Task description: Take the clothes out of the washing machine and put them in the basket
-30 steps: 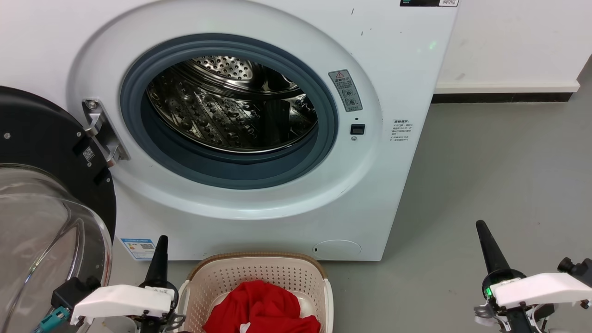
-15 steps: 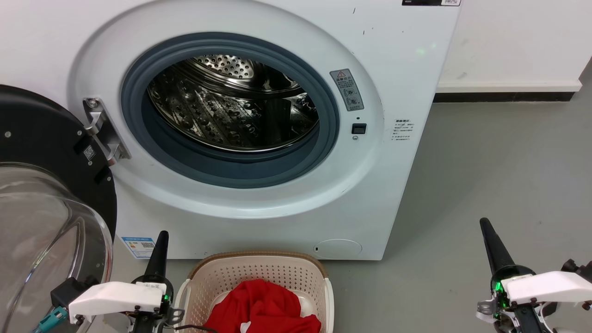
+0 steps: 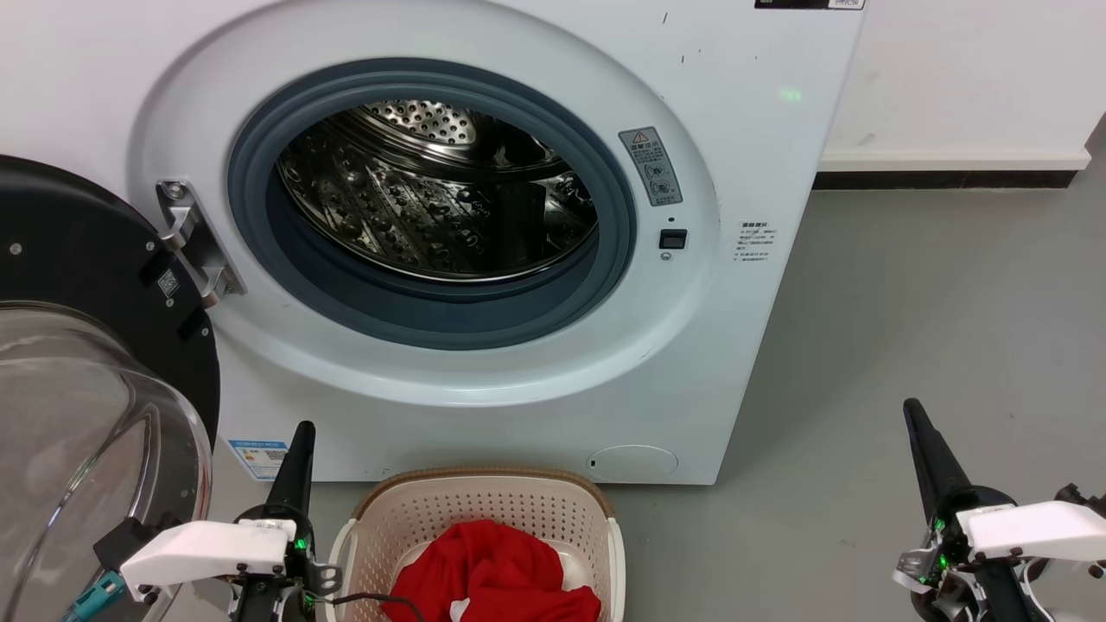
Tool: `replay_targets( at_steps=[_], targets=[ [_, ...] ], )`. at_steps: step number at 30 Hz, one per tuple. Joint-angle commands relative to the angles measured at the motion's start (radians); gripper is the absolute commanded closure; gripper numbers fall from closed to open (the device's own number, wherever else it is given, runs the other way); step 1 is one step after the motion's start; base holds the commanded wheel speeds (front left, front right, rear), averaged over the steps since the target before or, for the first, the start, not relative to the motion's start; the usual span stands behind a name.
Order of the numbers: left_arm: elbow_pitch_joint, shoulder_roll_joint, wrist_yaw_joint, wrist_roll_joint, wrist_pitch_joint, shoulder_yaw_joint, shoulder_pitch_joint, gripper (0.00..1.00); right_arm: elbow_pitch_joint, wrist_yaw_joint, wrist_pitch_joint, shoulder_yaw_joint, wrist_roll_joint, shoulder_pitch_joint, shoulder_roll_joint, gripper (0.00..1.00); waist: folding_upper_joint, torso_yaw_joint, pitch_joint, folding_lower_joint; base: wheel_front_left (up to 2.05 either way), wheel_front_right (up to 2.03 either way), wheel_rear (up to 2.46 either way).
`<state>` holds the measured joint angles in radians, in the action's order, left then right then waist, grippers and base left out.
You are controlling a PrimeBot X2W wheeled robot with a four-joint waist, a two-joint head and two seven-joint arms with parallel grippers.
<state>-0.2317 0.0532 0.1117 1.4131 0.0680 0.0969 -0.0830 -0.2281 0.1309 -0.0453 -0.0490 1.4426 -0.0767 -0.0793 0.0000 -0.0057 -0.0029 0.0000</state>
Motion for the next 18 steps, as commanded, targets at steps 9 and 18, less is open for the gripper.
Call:
replay_targets(
  at_steps=[9,18],
  targets=[
    [-0.006,-0.001,0.012,0.084,0.021,0.010,-0.022,1.00,-0.006,0.000,-0.017,-0.013,0.085,-0.026,0.000,1.00,0.0000,0.002,0.002,0.0000,0.00,0.00,0.00],
    [-0.011,-0.003,0.018,0.152,0.036,0.016,-0.029,1.00,-0.012,0.000,-0.032,-0.023,0.152,-0.033,0.002,1.00,0.0000,0.004,0.004,0.0000,0.00,0.00,0.00]
  ],
)
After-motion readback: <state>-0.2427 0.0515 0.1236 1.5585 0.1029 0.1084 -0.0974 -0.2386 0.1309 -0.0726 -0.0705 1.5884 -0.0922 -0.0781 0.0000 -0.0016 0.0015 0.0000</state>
